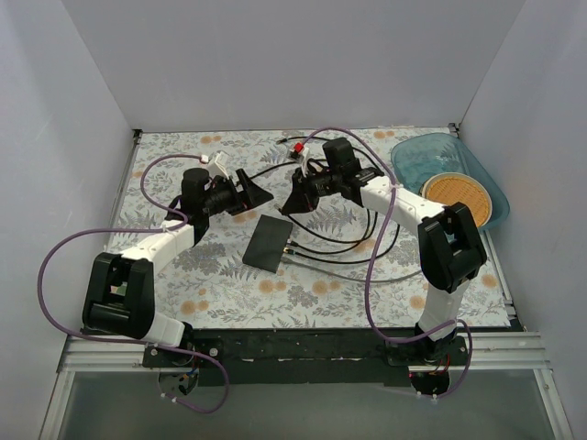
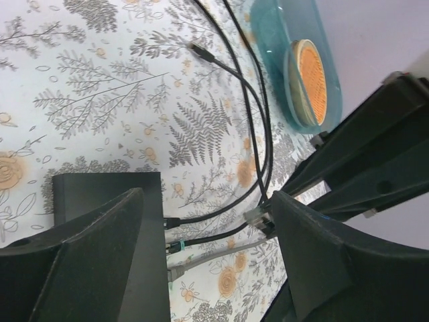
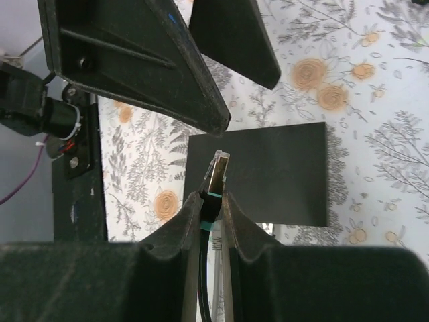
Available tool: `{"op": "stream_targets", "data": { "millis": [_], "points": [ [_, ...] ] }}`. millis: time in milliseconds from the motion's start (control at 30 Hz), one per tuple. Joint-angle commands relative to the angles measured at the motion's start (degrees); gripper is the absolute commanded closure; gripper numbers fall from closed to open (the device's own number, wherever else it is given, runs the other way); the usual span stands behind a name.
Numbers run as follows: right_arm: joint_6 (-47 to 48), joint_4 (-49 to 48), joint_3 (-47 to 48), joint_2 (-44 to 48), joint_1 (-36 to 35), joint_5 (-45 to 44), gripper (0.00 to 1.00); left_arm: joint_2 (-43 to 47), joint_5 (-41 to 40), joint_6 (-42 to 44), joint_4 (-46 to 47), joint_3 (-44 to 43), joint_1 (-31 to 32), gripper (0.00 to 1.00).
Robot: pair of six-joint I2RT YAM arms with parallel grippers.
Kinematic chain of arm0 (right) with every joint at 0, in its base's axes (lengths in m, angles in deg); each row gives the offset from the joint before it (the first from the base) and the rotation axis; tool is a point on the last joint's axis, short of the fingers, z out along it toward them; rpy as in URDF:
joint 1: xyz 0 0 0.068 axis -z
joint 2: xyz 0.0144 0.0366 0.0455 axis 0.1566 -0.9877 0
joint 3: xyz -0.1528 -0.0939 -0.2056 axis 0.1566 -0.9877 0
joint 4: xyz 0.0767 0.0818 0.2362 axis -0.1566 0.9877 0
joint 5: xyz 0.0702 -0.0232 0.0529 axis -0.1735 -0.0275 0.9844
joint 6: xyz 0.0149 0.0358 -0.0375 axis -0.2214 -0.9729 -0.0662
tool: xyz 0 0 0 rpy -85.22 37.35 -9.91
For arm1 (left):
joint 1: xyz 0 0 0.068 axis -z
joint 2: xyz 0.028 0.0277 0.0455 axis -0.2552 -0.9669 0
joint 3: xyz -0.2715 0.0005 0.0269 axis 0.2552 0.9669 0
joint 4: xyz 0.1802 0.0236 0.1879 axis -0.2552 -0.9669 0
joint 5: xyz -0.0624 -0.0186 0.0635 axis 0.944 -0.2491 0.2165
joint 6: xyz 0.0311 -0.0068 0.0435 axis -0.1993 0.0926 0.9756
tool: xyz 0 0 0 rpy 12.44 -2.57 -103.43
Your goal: Insert the plug into the switch port
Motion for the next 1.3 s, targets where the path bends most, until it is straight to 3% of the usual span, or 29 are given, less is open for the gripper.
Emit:
{"op": "stream_targets", "data": {
  "millis": [0, 300, 633, 767, 833, 900, 1033, 1133, 1200, 1267],
  "points": [
    [0.2, -1.9, -0.8, 2.0, -0.2, 6.1, 0.99, 4.2, 4.7, -0.9, 6.3, 1.6, 0.1, 0.26],
    [-3.8, -4.7, -0.4, 2.4, 0.1, 5.1, 0.99, 2.4, 9.9, -0.2, 7.9, 0.8, 1.3, 0.48],
    [-5.7, -5.6, 0.4, 2.0, 0.8, 4.7, 0.99, 1.3, 9.5, 4.2, 4.8, -1.6, 5.0, 0.5],
    [-6.5, -6.3, -0.4, 2.8, 1.2, 4.6, 0.99, 0.1, 8.1, 5.7, 2.8, -2.8, 6.2, 0.63],
    [-6.7, -7.9, -1.1, 3.4, 1.3, 4.8, 0.99, 0.1, 7.5, 5.6, 2.7, -2.9, 6.3, 0.77],
    [-7.3, -9.0, -1.7, 3.9, 1.5, 5.2, 0.99, 0.0, 7.4, 5.6, 2.8, -2.7, 6.4, 0.82],
    [-9.3, -12.3, -3.3, 5.2, 2.3, 6.8, 0.99, 0.7, 6.8, 5.4, 4.0, -2.0, 6.3, 0.84],
    [-9.8, -12.8, -3.6, 5.4, 2.6, 7.3, 0.99, 0.7, 7.2, 5.1, 4.7, -1.8, 6.3, 1.0],
    [-9.9, -12.3, -3.5, 5.7, 2.7, 6.1, 0.99, 0.7, 6.9, 4.4, 4.9, -1.8, 6.3, 1.0],
    [-8.8, -10.1, -3.4, 7.0, 2.6, 2.1, 0.86, 0.8, 5.4, 3.7, 4.2, -2.1, 6.3, 1.0]
  ]
}}
